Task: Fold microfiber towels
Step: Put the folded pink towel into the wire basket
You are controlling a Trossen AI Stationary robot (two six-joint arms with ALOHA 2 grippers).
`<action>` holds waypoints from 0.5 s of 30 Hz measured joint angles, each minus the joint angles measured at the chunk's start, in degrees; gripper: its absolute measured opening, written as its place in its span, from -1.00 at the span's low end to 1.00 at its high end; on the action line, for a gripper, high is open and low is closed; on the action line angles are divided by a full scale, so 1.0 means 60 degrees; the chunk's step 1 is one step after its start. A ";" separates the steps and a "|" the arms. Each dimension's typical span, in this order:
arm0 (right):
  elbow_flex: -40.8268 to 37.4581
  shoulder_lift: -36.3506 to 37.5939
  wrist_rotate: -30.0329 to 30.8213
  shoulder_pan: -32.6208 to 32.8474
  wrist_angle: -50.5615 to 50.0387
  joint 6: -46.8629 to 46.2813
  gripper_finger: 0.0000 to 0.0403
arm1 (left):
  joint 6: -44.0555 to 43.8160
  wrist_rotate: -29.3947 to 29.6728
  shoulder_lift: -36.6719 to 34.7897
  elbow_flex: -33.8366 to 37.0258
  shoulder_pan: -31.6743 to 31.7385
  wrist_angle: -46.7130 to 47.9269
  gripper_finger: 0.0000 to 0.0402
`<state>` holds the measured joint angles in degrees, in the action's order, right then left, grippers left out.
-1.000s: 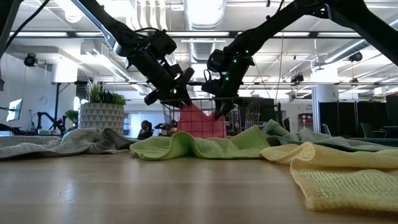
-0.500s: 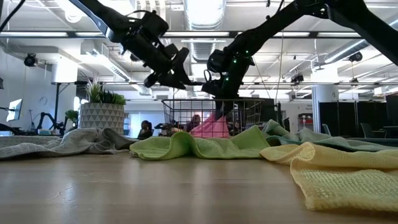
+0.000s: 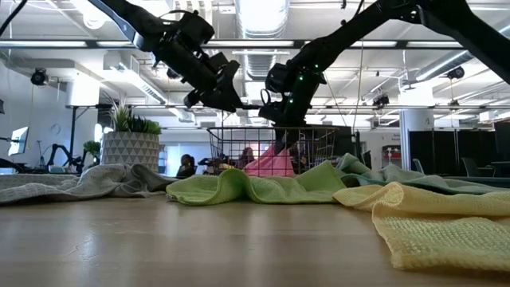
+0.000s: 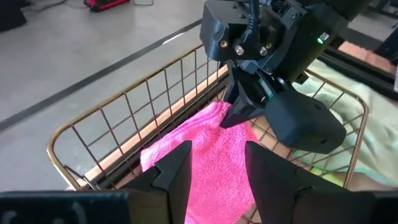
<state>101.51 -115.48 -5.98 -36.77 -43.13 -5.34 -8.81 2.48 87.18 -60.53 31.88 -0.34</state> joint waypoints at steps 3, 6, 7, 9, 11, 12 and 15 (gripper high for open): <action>0.0000 0.0000 0.0000 0.0000 0.0014 0.0000 -0.68 | 0.0513 0.0004 -0.0016 0.0000 0.0000 0.0012 -0.34; 0.0003 0.0006 0.0024 -0.0024 0.0033 0.0003 -0.65 | 0.0864 0.0004 -0.0072 -0.0001 0.0000 0.0042 -0.34; 0.0004 0.0018 0.0063 -0.0051 0.0027 0.0004 -0.65 | 0.0989 0.0007 -0.0128 0.0000 0.0000 0.0144 -0.34; 0.0046 0.0077 0.0080 -0.0091 -0.0015 0.0001 -0.65 | 0.1308 0.0020 -0.0228 0.0000 0.0000 0.0271 -0.34; 0.0109 0.0195 0.0092 -0.0128 -0.0018 0.0001 -0.64 | 0.1374 0.0076 -0.0341 0.0000 0.0000 0.0549 -0.34; 0.0150 0.0260 0.0102 -0.0151 -0.0010 0.0004 -0.63 | 0.1380 0.0134 -0.0378 0.0000 0.0000 0.0585 -0.34; 0.0208 0.0417 0.0098 -0.0185 -0.0053 0.0220 -0.58 | 0.1383 0.0170 -0.0510 0.0000 0.0000 0.0740 -0.34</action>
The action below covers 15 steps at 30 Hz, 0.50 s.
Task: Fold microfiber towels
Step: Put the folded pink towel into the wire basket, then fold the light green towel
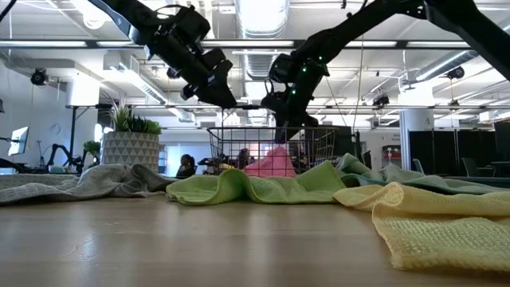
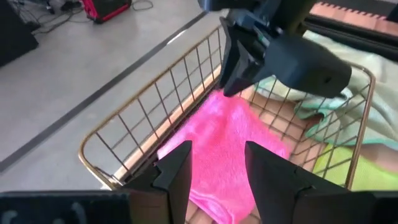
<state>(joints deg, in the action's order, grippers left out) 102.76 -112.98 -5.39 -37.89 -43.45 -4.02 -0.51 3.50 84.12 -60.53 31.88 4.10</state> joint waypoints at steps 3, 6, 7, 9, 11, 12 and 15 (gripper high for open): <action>0.0000 0.0042 0.0004 0.0003 -0.0076 0.0155 -0.50 | -0.0004 -0.0001 -0.0110 0.0000 0.0000 -0.0001 -0.34; 0.0000 0.0046 0.0004 0.0000 -0.0206 0.0157 -0.41 | -0.0024 -0.0003 -0.0174 0.0000 -0.0007 0.0057 -0.34; 0.0000 0.0047 0.0004 0.0000 -0.0302 0.0158 -0.37 | -0.0025 -0.0004 -0.0222 0.0000 -0.0007 0.0207 -0.34; -0.0004 0.0114 0.0004 -0.0004 -0.0654 0.0152 -0.32 | -0.0026 -0.0021 -0.0327 0.0000 -0.0022 0.0530 -0.34; -0.0011 0.0294 -0.0044 -0.0006 -0.1103 0.0180 -0.27 | -0.0022 -0.0032 -0.0447 0.0000 -0.0091 0.1110 -0.34; -0.0011 0.0426 -0.0097 -0.0008 -0.1361 0.0198 -0.26 | -0.0022 -0.0043 -0.0493 0.0000 -0.0164 0.1347 -0.34; -0.0011 0.0949 -0.0113 0.0003 -0.2084 0.0539 -0.24 | -0.0018 -0.0106 -0.0596 0.0005 -0.0461 0.2081 -0.34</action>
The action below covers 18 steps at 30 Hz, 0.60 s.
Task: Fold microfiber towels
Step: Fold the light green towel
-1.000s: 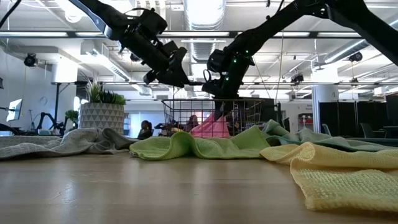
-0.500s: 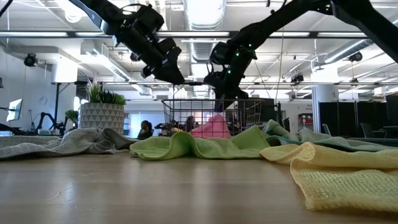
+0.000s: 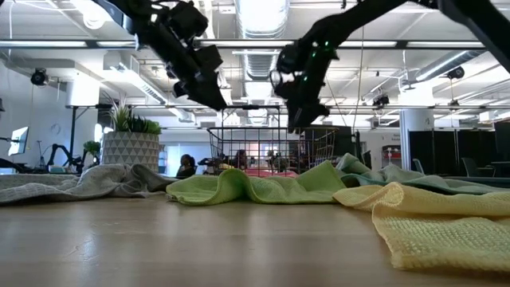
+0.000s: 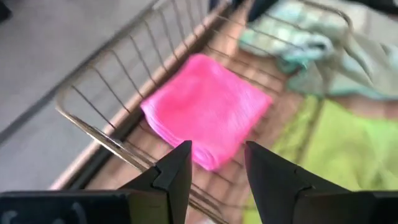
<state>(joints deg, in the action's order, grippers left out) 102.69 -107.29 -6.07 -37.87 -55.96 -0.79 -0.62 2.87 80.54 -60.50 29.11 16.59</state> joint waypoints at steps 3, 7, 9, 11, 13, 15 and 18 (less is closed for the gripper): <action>-0.0035 0.0586 0.0007 0.0057 -0.0472 0.0424 -0.26 | -0.0004 -0.0003 -0.0005 0.0021 -0.0484 0.0313 -0.34; -0.0361 0.1555 -0.0024 0.0233 -0.0630 0.0740 -0.31 | -0.0040 -0.0046 0.0005 0.0115 -0.1267 0.0332 -0.34; -0.0694 0.2058 -0.0029 0.0344 -0.0621 0.0762 -0.33 | -0.0145 -0.0042 0.0015 0.0163 -0.1629 0.0402 -0.34; -0.1170 0.2571 -0.0025 0.0481 -0.0608 0.0668 -0.35 | -0.0433 -0.0034 0.0017 0.0174 -0.1980 0.0432 -0.34; -0.1756 0.3077 -0.0025 0.0675 -0.0480 0.0416 -0.36 | -0.0596 -0.0018 0.0017 0.0174 -0.2308 0.0463 -0.34; -0.2454 0.3589 -0.0029 0.0897 -0.0190 0.0099 -0.37 | -0.0594 0.0031 0.0024 0.0180 -0.2650 0.0493 -0.34; -0.3493 0.4284 -0.0027 0.1317 0.0364 -0.0328 -0.38 | -0.0599 0.0031 0.0024 0.0199 -0.3110 0.0488 -0.34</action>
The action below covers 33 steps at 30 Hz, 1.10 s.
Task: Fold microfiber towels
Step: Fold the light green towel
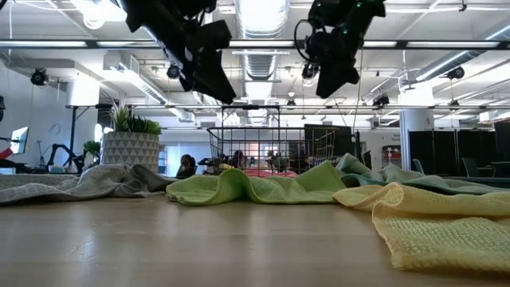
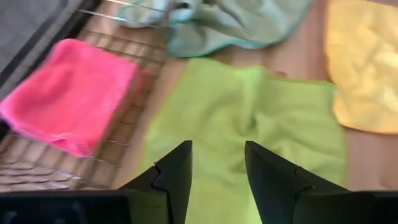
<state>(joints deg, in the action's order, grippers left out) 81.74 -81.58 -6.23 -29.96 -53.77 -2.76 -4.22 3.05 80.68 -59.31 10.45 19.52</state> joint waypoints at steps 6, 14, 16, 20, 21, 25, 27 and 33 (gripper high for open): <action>-0.1580 0.1156 0.0003 0.1032 0.0982 -0.1293 -0.35 | -0.0445 0.0000 0.0004 0.0183 -0.0886 0.0038 -0.34; -0.2688 0.1738 0.0040 0.2612 0.2141 -0.2904 -0.40 | -0.1670 0.0526 0.0011 0.0930 -0.2638 -0.0070 -0.34; -0.2779 0.1720 0.0042 0.2995 0.2119 -0.3142 -0.40 | -0.2130 0.0933 0.0090 0.1168 -0.3146 -0.0233 -0.34; -0.2984 0.1720 0.0043 0.3669 0.2160 -0.3683 -0.40 | -0.2554 0.1500 0.0399 0.1450 -0.4014 -0.0932 -0.34; -0.3037 0.1720 0.0045 0.3815 0.2159 -0.3897 -0.40 | -0.2572 0.1558 0.0529 0.1498 -0.4193 -0.1103 -0.34; -0.3208 0.1720 0.0290 0.4377 0.2248 -0.4399 -0.40 | -0.3031 0.1752 0.1141 0.1515 -0.4643 -0.1259 -0.34; -0.3249 0.1714 0.0614 0.4597 0.2336 -0.4541 -0.40 | -0.3275 0.1872 0.1464 0.1476 -0.4784 -0.1301 -0.34; -0.3259 0.1712 0.1047 0.4934 0.2382 -0.4686 -0.40 | -0.3508 0.2036 0.2244 0.1479 -0.5021 -0.2171 -0.34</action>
<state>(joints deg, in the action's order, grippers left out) 62.18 -71.31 0.05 -0.36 -39.48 -30.87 -25.27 15.27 94.15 -50.43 -19.67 6.49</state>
